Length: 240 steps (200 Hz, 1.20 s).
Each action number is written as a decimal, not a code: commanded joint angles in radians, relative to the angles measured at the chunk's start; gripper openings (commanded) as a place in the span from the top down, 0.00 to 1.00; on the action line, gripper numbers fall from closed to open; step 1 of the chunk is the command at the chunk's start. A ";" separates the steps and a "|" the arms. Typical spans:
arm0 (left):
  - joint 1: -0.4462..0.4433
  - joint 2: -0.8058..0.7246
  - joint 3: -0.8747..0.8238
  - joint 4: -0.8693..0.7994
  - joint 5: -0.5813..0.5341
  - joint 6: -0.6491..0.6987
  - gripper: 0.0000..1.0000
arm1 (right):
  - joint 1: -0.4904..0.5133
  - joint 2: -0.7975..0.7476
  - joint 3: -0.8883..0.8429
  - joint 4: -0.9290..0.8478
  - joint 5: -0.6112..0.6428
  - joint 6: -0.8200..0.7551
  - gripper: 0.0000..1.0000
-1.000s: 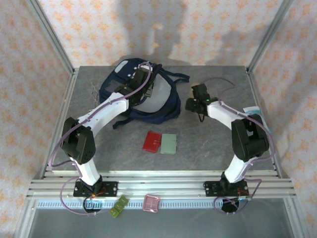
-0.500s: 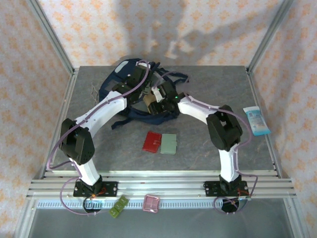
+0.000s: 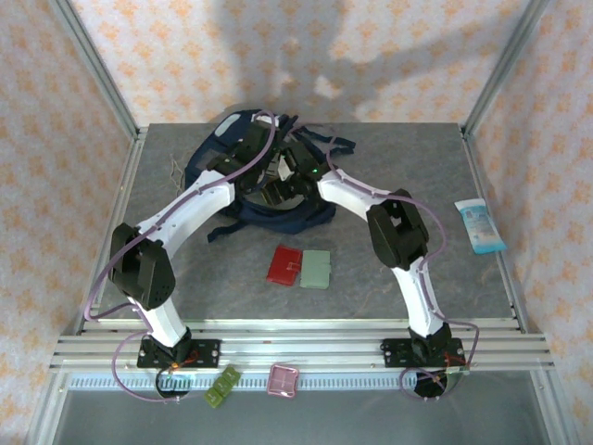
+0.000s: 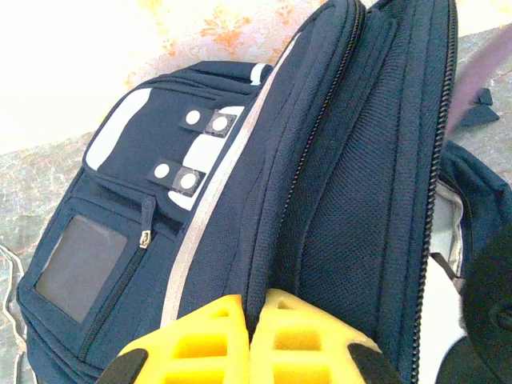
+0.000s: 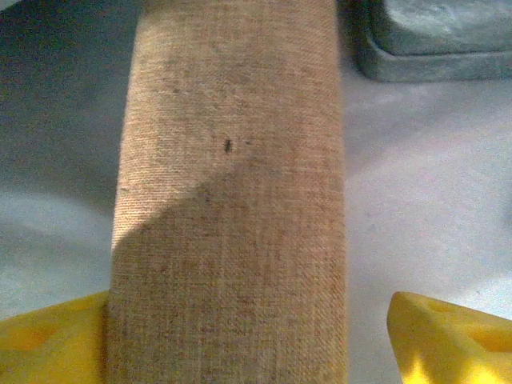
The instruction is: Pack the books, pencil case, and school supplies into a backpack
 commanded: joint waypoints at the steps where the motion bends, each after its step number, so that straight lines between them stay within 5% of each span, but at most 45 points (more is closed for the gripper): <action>1: 0.000 -0.080 0.004 0.052 -0.020 -0.019 1.00 | -0.012 -0.128 -0.116 0.068 0.056 0.065 0.16; 61: -0.004 -0.078 -0.015 0.066 0.005 -0.036 1.00 | -0.042 -0.348 -0.462 0.278 -0.030 0.243 0.23; 89: -0.011 -0.072 -0.009 0.062 0.008 -0.037 1.00 | -0.050 -0.307 -0.479 0.316 -0.068 0.307 0.65; 101: -0.015 -0.073 -0.007 0.062 0.007 -0.037 1.00 | -0.054 -0.282 -0.471 0.337 -0.096 0.331 0.76; 240: -0.064 -0.057 -0.020 0.059 0.045 -0.093 1.00 | -0.057 0.024 -0.086 0.419 -0.261 0.559 0.76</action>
